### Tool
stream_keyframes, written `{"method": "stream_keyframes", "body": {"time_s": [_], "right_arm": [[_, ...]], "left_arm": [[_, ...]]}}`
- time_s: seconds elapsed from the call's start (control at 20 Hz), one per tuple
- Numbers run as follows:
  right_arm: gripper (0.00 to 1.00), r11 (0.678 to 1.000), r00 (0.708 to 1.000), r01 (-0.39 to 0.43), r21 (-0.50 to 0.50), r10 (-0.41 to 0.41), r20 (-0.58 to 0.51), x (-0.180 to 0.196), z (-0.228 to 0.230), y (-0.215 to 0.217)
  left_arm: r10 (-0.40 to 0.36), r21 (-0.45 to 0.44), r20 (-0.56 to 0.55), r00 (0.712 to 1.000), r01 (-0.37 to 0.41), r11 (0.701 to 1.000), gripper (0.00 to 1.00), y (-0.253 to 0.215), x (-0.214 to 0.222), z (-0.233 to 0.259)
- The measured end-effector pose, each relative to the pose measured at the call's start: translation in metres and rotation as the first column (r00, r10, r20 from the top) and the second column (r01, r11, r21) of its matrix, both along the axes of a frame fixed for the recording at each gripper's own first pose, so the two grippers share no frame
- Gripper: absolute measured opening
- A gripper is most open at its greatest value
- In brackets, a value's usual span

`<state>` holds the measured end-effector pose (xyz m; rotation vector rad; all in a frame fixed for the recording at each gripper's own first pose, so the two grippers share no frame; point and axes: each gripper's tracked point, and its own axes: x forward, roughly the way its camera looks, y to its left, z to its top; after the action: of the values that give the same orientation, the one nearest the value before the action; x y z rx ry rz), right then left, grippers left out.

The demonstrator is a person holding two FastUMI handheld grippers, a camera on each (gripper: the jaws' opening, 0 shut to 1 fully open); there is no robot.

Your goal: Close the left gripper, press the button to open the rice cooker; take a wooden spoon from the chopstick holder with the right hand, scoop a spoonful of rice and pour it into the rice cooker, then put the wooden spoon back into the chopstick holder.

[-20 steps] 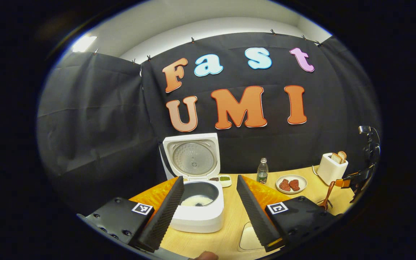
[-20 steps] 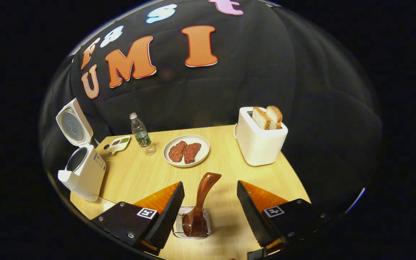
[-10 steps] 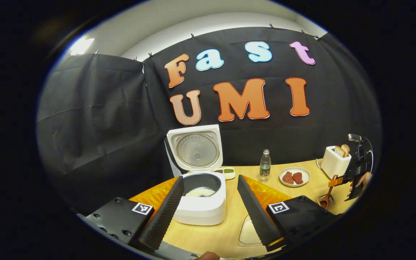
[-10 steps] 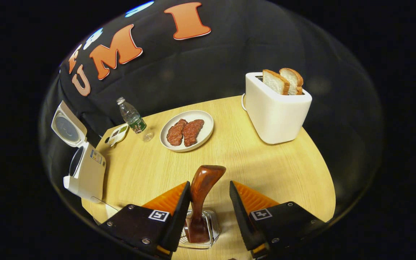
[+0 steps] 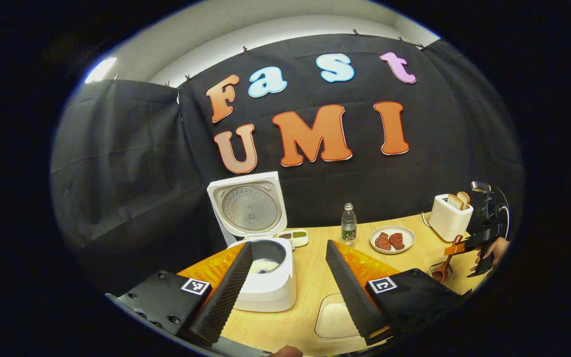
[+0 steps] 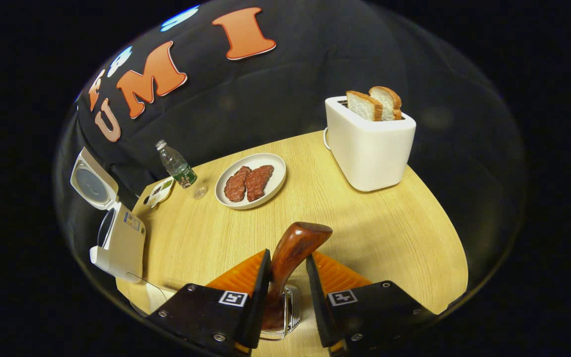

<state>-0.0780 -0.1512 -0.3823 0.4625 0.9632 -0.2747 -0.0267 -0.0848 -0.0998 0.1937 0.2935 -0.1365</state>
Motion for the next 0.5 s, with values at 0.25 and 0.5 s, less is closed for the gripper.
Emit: {"method": "stream_keyframes", "body": {"time_s": [0.25,0.5], "right_arm": [[0.23,0.992,0.995,0.087,0.093,-0.090,0.035,0.0042,-0.0027,0.0029],[0.14,0.980,0.989,0.140,0.139,-0.146,0.029,0.0003,0.0008,0.0051]], "left_arm": [[-0.035,0.006,-0.002,0.999,0.035,0.999,0.96,-0.0107,-0.0003,-0.0033],[-0.030,0.009,-0.004,1.000,0.030,1.000,1.00,-0.0034,-0.0019,-0.0067]]}}
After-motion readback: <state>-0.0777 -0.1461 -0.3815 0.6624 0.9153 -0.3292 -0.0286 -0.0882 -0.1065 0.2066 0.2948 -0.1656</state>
